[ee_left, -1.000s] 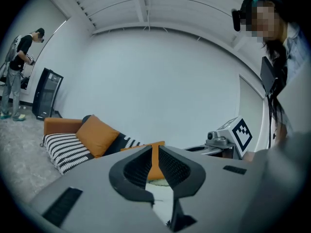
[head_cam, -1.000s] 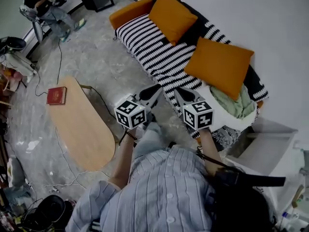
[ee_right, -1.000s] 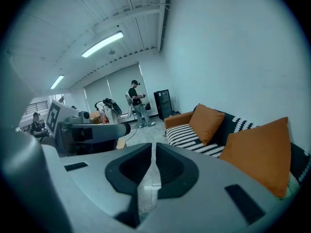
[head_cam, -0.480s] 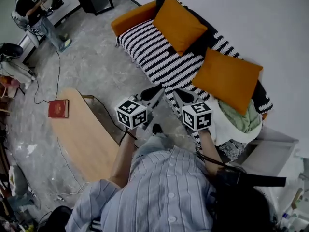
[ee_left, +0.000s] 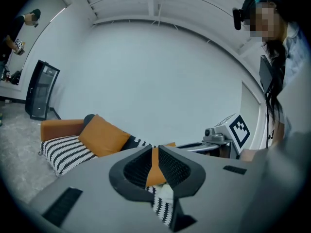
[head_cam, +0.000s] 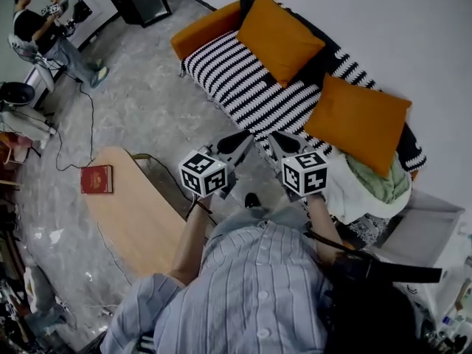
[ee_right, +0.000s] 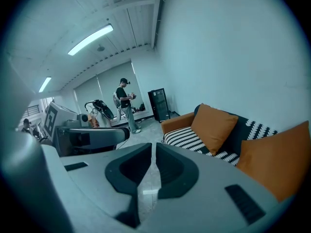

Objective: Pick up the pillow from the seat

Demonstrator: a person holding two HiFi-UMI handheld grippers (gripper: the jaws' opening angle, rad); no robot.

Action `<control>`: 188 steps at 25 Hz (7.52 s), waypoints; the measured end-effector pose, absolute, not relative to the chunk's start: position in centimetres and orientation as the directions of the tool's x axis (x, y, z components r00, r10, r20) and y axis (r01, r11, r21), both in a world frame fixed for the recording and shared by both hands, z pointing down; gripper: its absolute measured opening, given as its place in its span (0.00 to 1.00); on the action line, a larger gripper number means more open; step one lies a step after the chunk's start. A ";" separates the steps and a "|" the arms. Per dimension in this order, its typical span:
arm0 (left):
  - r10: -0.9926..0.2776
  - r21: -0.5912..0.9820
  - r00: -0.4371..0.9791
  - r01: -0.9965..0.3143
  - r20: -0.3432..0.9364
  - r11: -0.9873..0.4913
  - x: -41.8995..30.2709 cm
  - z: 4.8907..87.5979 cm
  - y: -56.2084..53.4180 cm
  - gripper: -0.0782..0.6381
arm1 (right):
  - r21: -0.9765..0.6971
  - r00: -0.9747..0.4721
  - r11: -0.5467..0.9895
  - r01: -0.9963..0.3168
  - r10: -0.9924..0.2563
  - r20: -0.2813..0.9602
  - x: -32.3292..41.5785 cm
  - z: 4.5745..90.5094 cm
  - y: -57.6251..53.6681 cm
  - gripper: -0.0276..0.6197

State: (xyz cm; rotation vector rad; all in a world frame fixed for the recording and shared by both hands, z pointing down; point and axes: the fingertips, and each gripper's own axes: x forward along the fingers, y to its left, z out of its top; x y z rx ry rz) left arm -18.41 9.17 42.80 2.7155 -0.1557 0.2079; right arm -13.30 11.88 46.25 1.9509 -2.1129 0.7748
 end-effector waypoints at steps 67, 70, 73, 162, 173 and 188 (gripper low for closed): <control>0.076 0.466 0.951 -0.076 0.299 -0.881 7.4 47.4 -14.8 0.16 | -0.373 0.021 -0.251 -0.893 -0.852 0.523 16.7 52.2 -10.3 0.10; 0.113 0.478 0.948 -0.045 0.296 -0.877 8.3 47.4 -15.9 0.16 | -0.381 0.059 -0.299 -0.875 -0.847 0.528 17.6 52.4 -10.7 0.10; 0.177 0.481 0.940 0.015 0.293 -0.877 9.5 47.4 -16.9 0.16 | -0.393 0.120 -0.363 -0.844 -0.844 0.522 18.9 52.3 -11.3 0.10; 0.146 0.305 0.744 -0.081 0.652 -0.949 43.8 66.6 -70.5 0.65 | -0.512 0.450 -0.825 -0.239 -0.562 0.694 45.5 71.8 -24.3 0.45; 0.116 0.384 0.735 -0.207 0.668 -0.900 45.4 69.3 -72.0 0.69 | -0.522 0.445 -0.816 -0.249 -0.575 0.687 45.5 72.5 -24.5 0.41; 0.131 0.373 0.724 -0.185 0.678 -0.909 42.3 68.6 -68.3 0.49 | -0.575 0.409 -0.791 -0.210 -0.605 0.683 42.9 72.6 -23.9 0.26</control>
